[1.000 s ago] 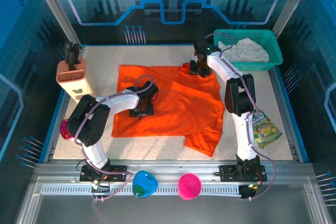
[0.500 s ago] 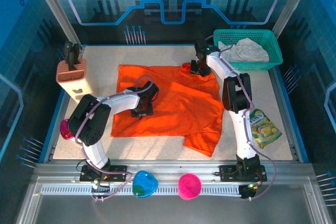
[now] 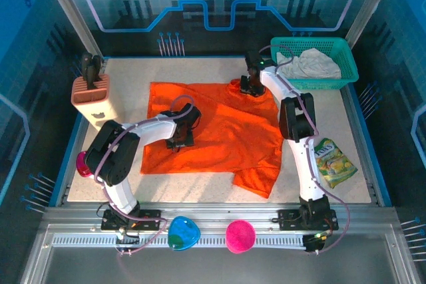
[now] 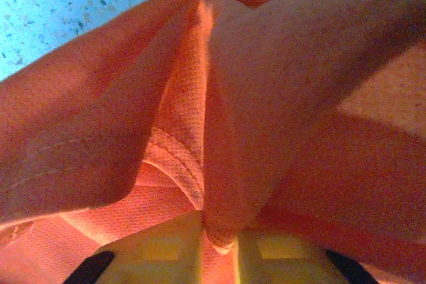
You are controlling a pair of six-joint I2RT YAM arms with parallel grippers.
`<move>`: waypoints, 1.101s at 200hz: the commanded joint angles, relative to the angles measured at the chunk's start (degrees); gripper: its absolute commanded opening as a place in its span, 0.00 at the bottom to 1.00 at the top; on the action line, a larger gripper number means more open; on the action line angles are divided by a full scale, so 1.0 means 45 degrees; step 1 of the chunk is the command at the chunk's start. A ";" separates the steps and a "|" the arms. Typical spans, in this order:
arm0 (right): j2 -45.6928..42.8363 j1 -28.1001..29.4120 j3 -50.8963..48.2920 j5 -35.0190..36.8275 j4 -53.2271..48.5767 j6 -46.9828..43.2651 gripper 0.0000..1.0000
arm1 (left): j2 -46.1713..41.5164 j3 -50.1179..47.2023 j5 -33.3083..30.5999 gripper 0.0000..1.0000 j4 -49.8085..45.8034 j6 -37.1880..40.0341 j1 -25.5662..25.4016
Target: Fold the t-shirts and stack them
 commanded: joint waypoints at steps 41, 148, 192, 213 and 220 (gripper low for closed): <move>0.0343 -0.0145 0.0587 0.0012 0.0274 0.0070 0.04 | -0.0055 -0.0583 0.0064 0.56 -0.0569 -0.0338 0.0008; -0.0085 -0.0340 0.0320 0.1300 0.4093 0.0824 0.00 | 0.0051 -0.0758 -0.0073 0.55 -0.0675 -0.0358 0.0018; 0.0435 -0.0359 0.0335 0.2081 0.6057 0.0799 0.00 | 0.0203 -0.0690 -0.0078 0.55 -0.0679 -0.0299 0.0019; 0.0609 -0.0360 0.0334 0.2422 0.6998 0.0678 0.00 | 0.0231 -0.0641 -0.0132 0.55 -0.0723 -0.0267 0.0018; 0.0666 -0.0360 0.0387 0.2515 0.7227 0.0619 0.01 | 0.0214 -0.0639 -0.0181 0.55 -0.0774 -0.0260 0.0019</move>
